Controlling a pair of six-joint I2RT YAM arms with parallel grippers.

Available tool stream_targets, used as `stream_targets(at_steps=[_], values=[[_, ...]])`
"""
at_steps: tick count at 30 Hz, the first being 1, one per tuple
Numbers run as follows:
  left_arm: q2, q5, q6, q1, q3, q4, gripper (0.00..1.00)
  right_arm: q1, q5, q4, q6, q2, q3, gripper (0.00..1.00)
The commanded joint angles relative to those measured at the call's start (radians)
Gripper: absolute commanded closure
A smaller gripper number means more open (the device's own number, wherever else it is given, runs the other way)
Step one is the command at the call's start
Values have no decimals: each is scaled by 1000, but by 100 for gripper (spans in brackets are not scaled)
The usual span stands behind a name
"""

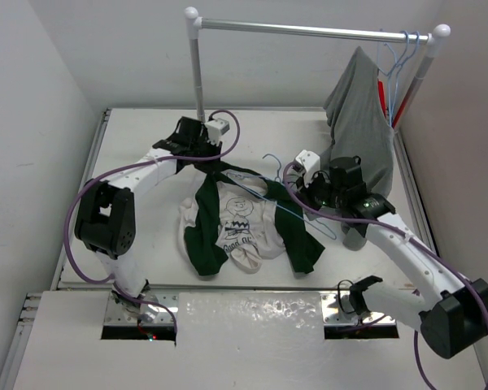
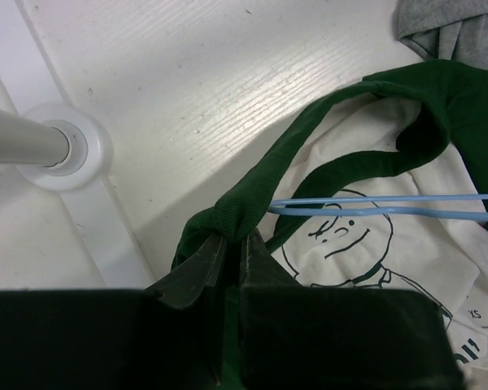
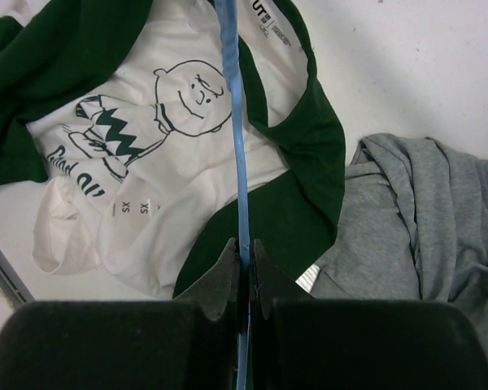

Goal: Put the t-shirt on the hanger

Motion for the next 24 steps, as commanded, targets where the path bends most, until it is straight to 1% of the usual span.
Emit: stream_targets(at_steps=[1,3,5,9,11,12,13,14,15,16,17,19,23,24], values=[[-50,58,27,13,31,20,100,8,-32,64,-34,32,70,100],[-55,93,60,13,30,9,100,23,-41,42,-55,54,96,100],[-67,168,108,11,33,-11,100,46,-11,-4,-81,84,124,100],[-129,290,305,11,36,-73,100,103,-12,-96,-167,124,202,100],[-150,334,361,11,59,-110,100,117,-20,-103,-189,126,214,100],[-160,366,420,11,77,-183,100,126,-35,-94,-199,114,213,100],[-162,447,456,11,124,-233,100,126,-42,-81,-202,104,198,100],[-163,487,494,11,146,-288,100,128,-47,-62,-202,91,198,100],[-168,530,561,11,171,-389,100,128,-61,-15,-206,59,170,100],[-170,602,595,10,192,-437,100,126,-69,14,-206,42,155,100],[-179,627,643,8,227,-515,100,126,-78,63,-201,28,124,100],[-188,661,649,-3,261,-555,100,126,-92,108,-186,-3,89,100],[-200,656,539,-43,281,-549,100,126,-107,209,-140,0,49,100],[-202,656,528,-67,286,-551,100,128,-116,228,-130,12,41,100]])
